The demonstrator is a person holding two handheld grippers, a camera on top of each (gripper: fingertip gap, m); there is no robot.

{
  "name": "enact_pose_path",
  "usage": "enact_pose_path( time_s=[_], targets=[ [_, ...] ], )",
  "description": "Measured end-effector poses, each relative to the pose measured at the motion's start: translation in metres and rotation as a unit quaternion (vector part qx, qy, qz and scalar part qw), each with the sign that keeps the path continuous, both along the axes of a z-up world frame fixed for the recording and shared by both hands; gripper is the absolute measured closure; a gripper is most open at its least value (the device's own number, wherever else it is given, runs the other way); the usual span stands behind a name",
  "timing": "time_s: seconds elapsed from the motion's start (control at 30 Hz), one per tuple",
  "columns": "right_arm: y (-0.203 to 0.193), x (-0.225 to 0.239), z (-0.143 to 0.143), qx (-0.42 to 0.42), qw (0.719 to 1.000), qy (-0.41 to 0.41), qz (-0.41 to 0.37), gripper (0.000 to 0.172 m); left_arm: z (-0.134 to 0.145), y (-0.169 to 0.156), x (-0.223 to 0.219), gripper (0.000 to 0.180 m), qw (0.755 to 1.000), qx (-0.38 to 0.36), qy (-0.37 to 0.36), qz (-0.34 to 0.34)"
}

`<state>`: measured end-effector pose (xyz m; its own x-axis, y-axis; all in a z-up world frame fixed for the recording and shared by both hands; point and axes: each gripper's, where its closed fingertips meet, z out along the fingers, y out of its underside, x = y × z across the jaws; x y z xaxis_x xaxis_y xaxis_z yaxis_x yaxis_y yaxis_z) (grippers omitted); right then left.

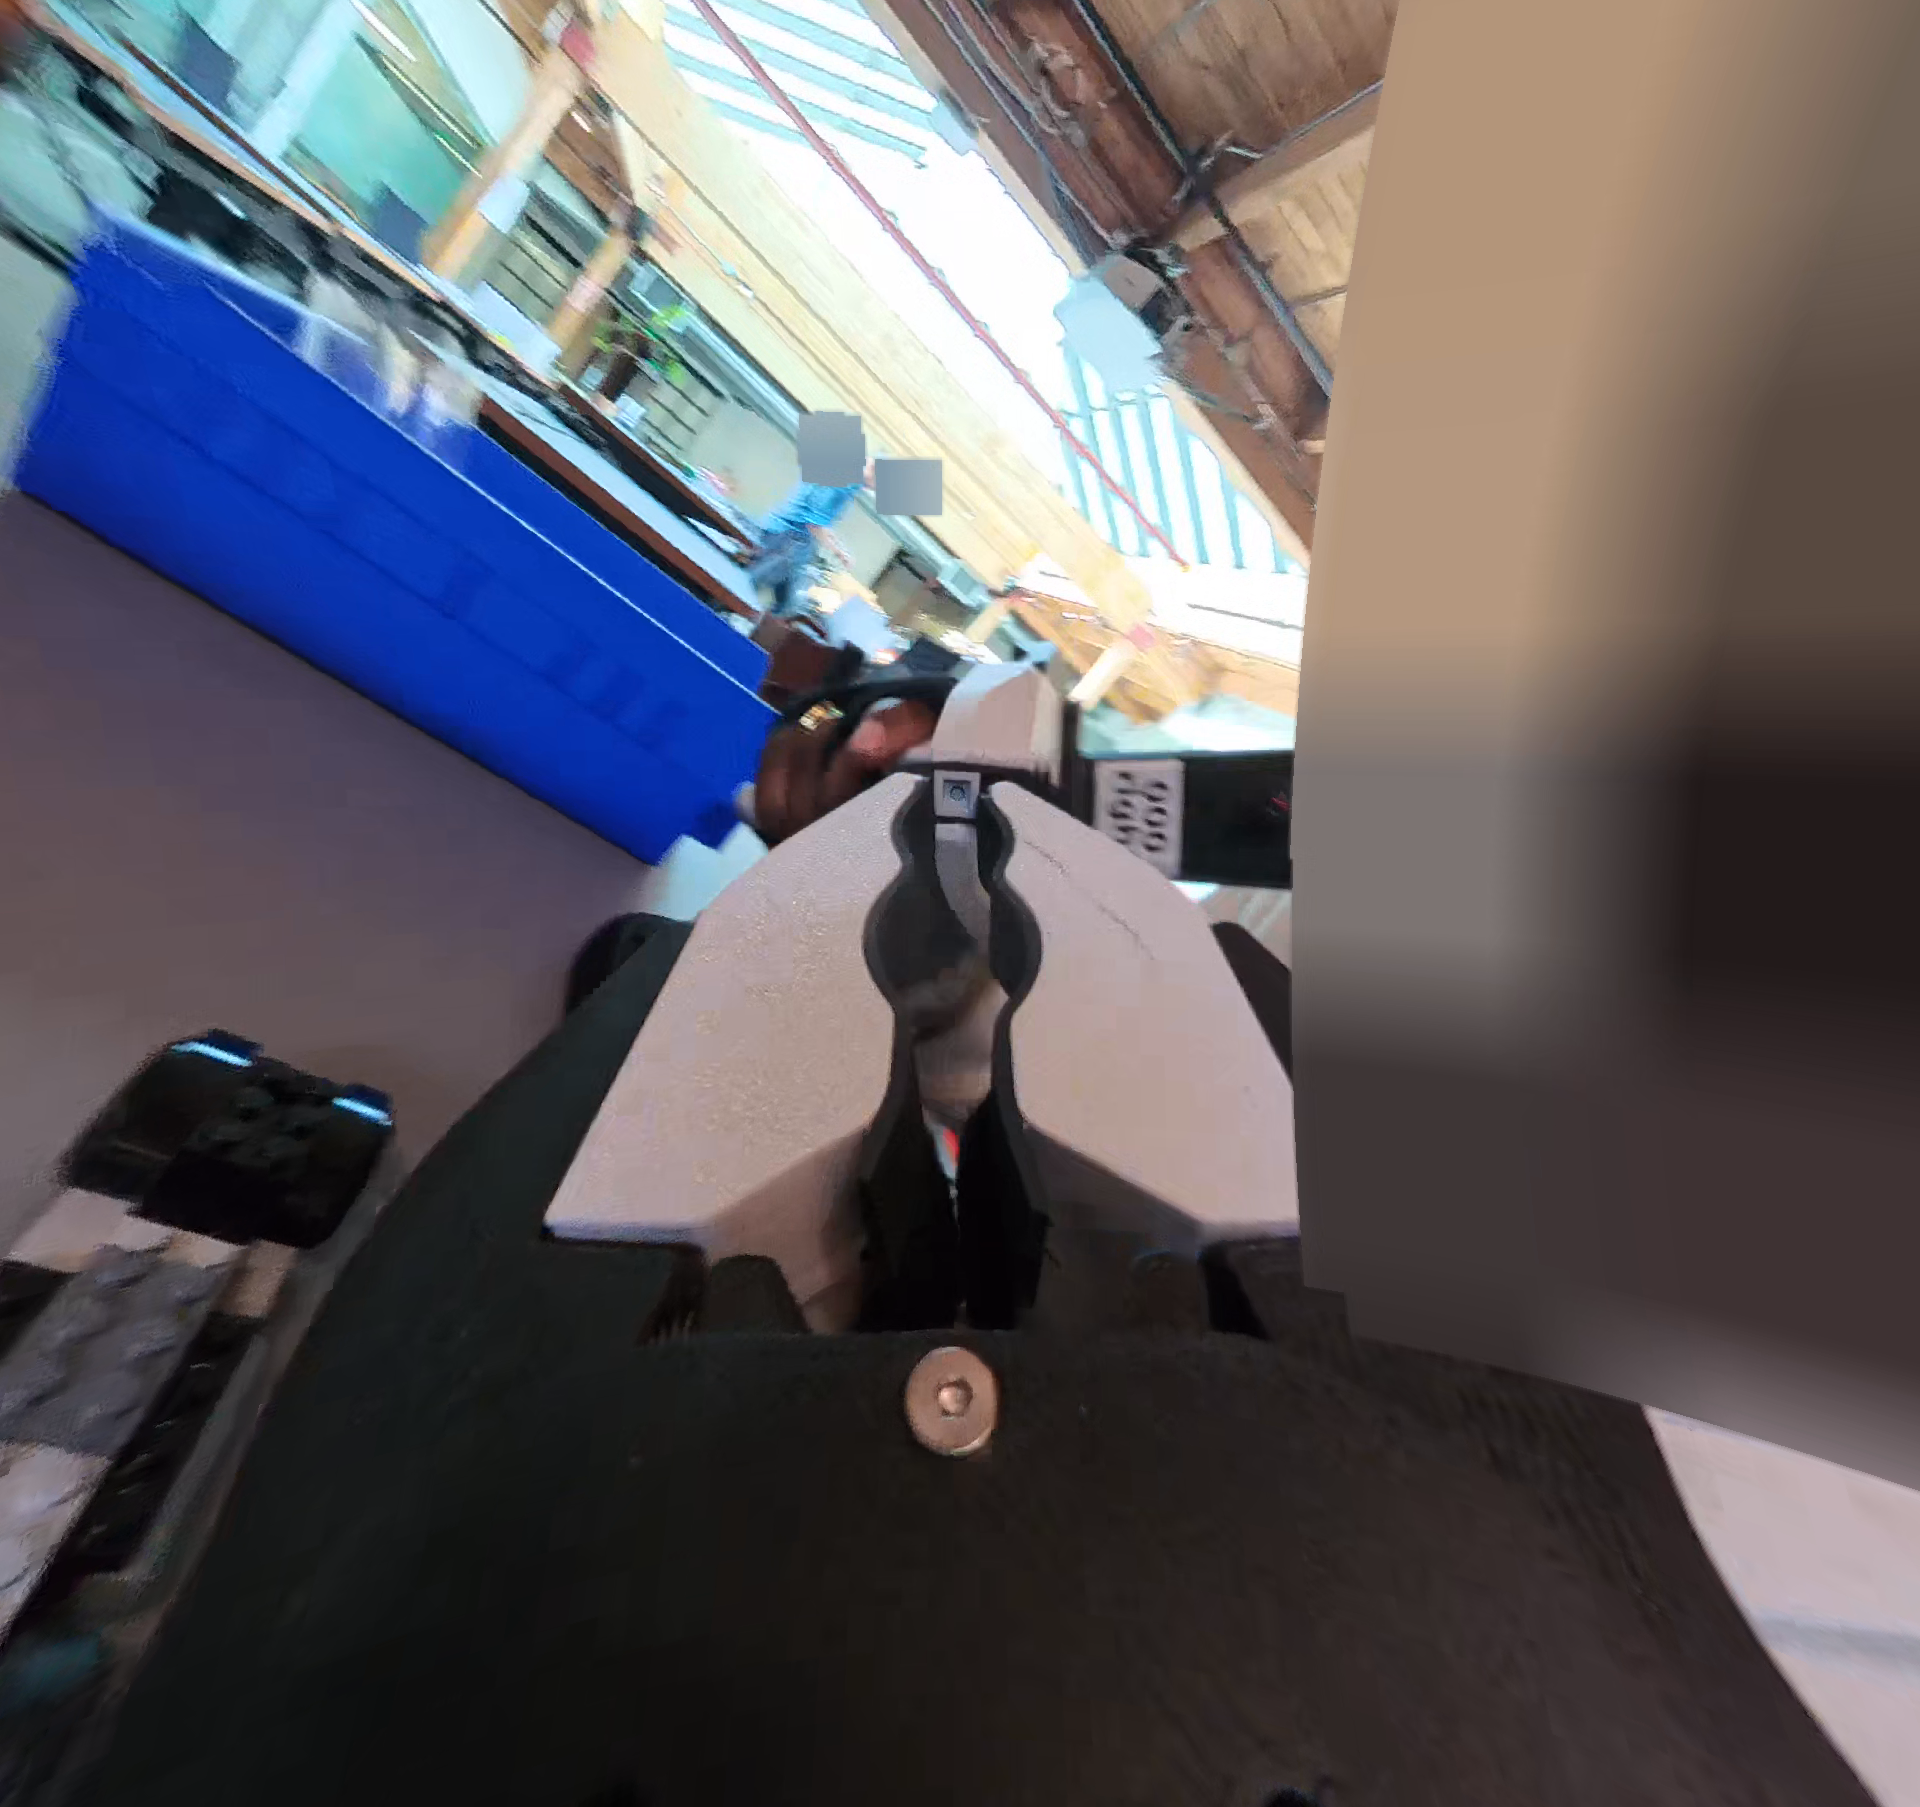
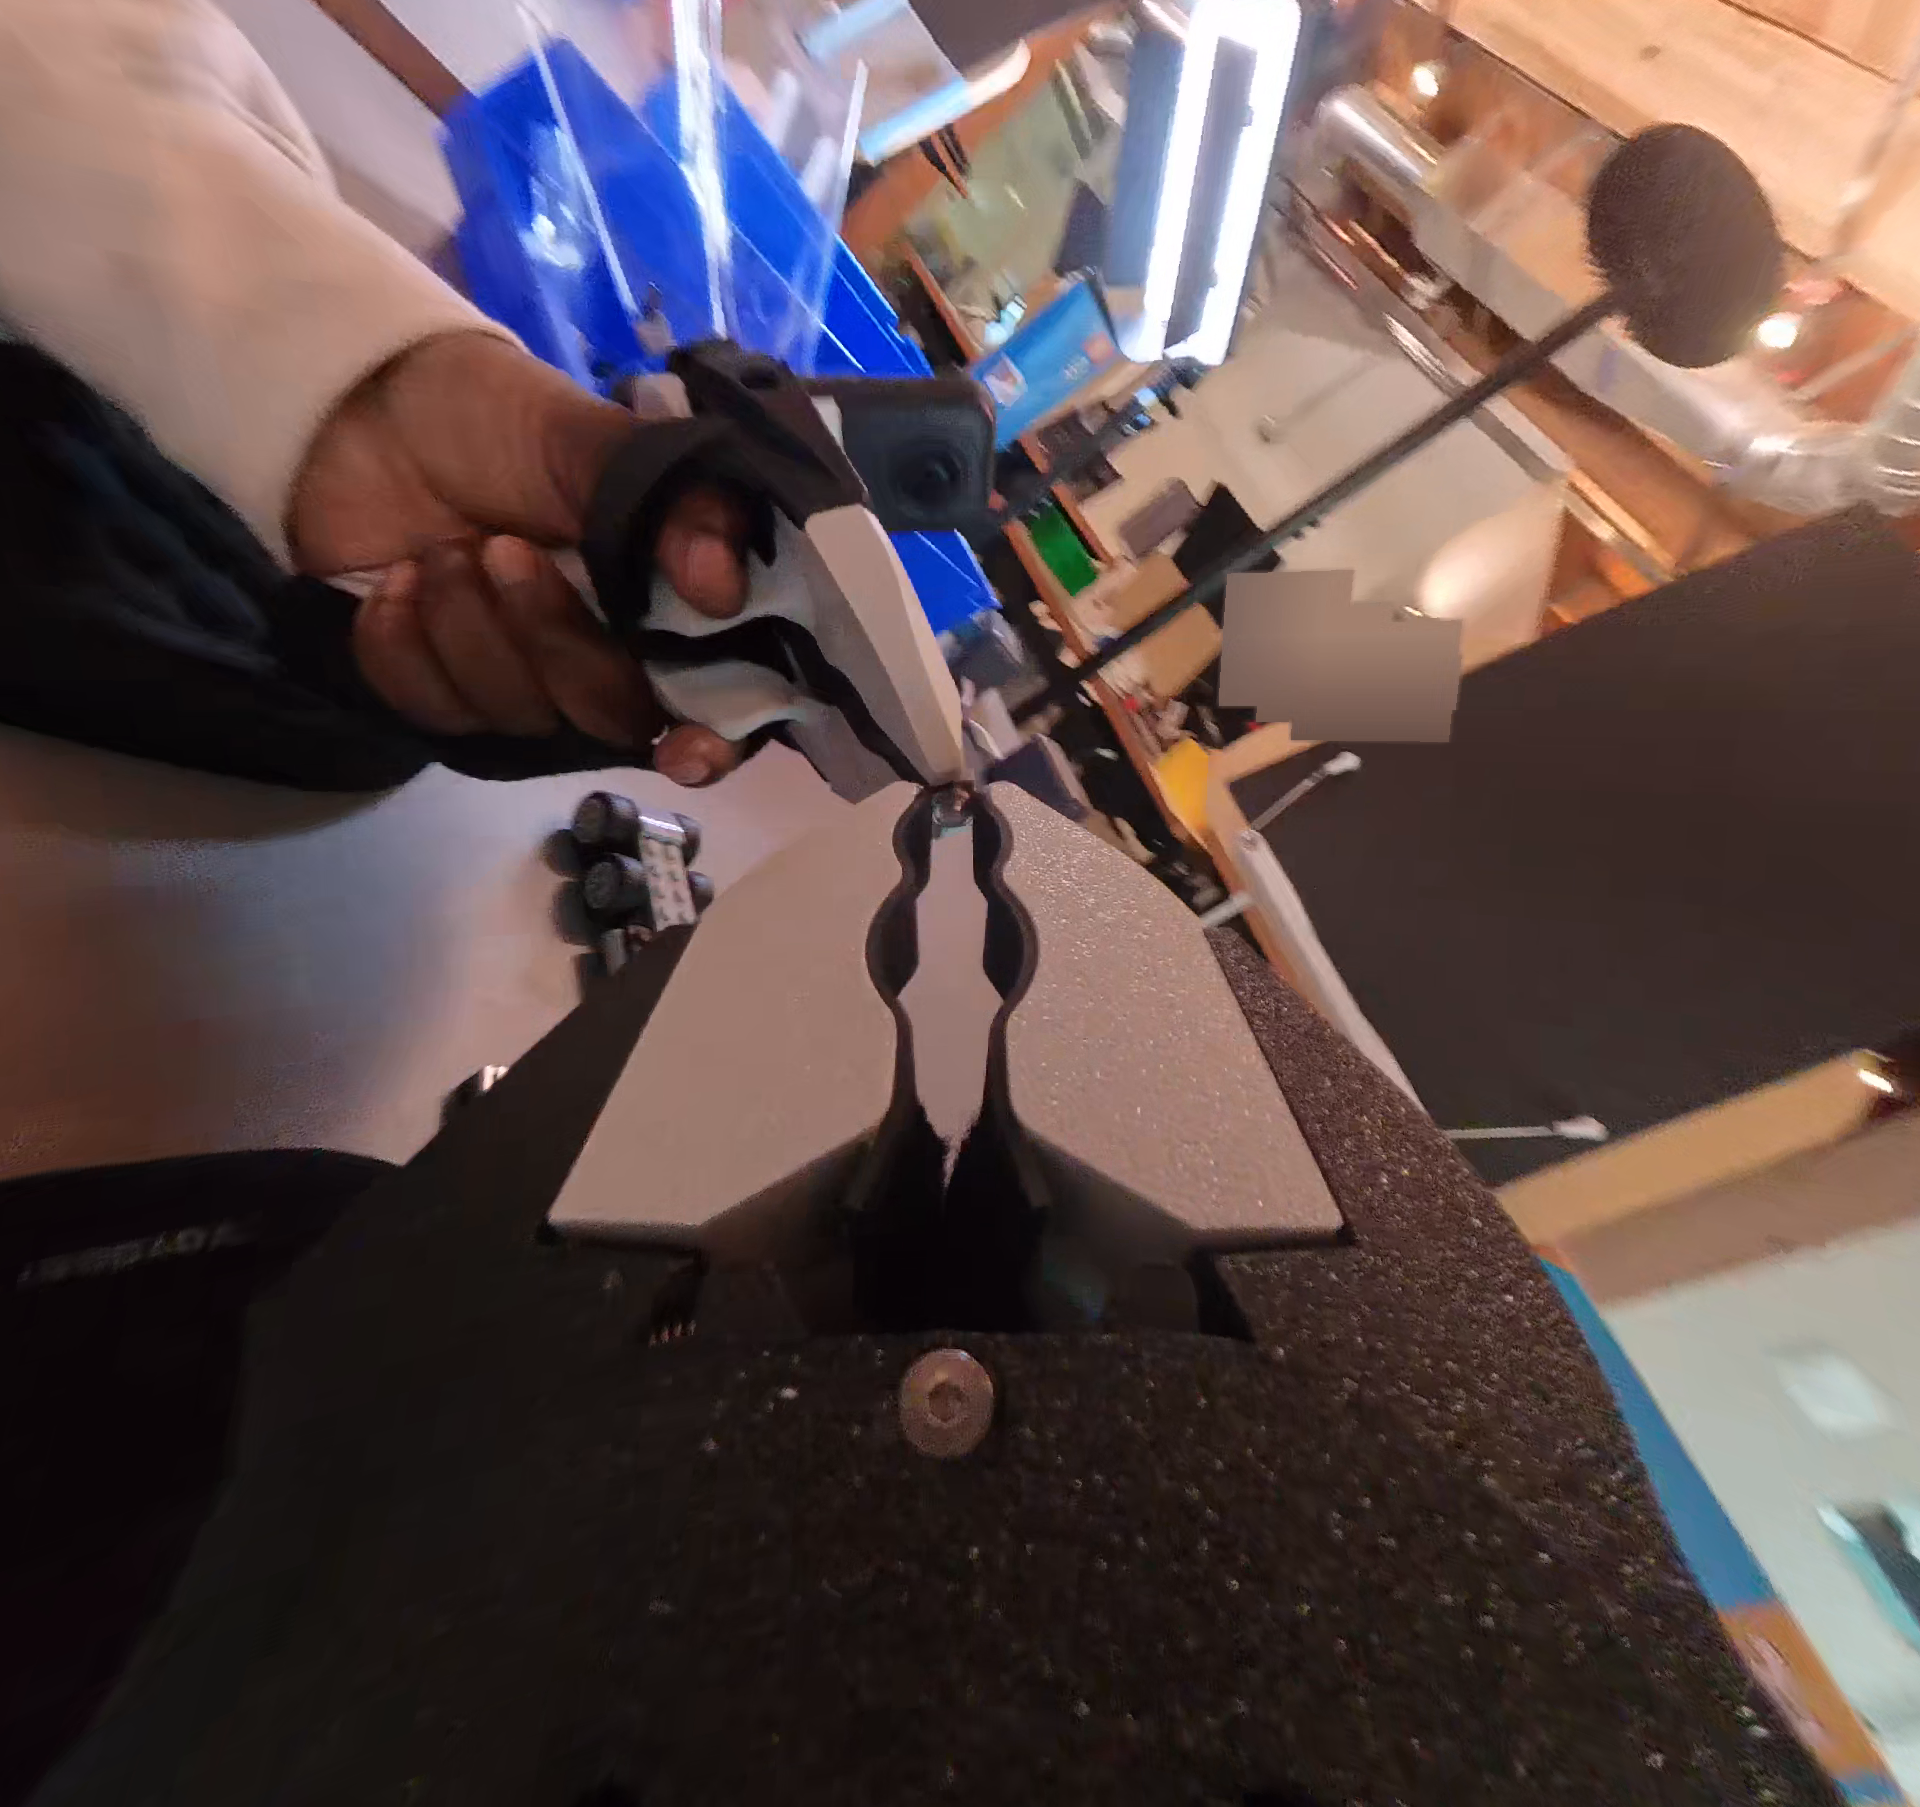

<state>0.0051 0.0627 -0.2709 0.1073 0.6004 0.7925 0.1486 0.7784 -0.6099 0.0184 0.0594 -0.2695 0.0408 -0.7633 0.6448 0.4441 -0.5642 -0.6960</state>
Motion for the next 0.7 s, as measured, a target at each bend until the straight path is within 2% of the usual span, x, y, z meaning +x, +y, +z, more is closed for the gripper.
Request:
enact_pose_path(
  time_s=[0.03,0.2,0.33,0.4,0.43,0.47,0.6,0.7],
  targets=[
    [0.000,-0.001,0.001,-0.001,1.000,0.010,-0.016,0.165,0.000,0.001,-0.001,0.173,1.000,0.016,0.014,0.018],
    [0.002,0.002,-0.004,-0.142,0.988,0.056,-0.021,0.164,-0.004,0.003,0.000,0.173,0.983,0.105,0.121,0.087],
    [0.003,0.008,-0.007,-0.201,0.978,0.059,-0.004,0.165,-0.003,0.003,-0.001,0.172,0.979,0.122,0.129,0.103],
    [0.030,0.033,-0.030,-0.238,0.969,0.042,-0.054,0.165,0.034,0.015,-0.058,0.172,0.971,0.129,0.033,0.199],
    [0.035,0.043,-0.035,-0.273,0.960,0.050,-0.047,0.165,0.038,0.019,-0.082,0.173,0.961,0.134,0.046,0.238],
    [0.032,0.048,-0.031,-0.288,0.955,0.061,-0.029,0.166,0.033,0.020,-0.086,0.173,0.955,0.139,0.080,0.249],
    [0.019,0.039,-0.007,-0.231,0.972,0.047,0.004,0.165,0.011,0.008,-0.020,0.172,0.979,0.129,0.099,0.124],
    [0.026,0.048,0.001,-0.212,0.976,0.050,-0.014,0.165,-0.005,0.004,-0.003,0.172,0.964,0.166,0.175,0.109]
  ],
)
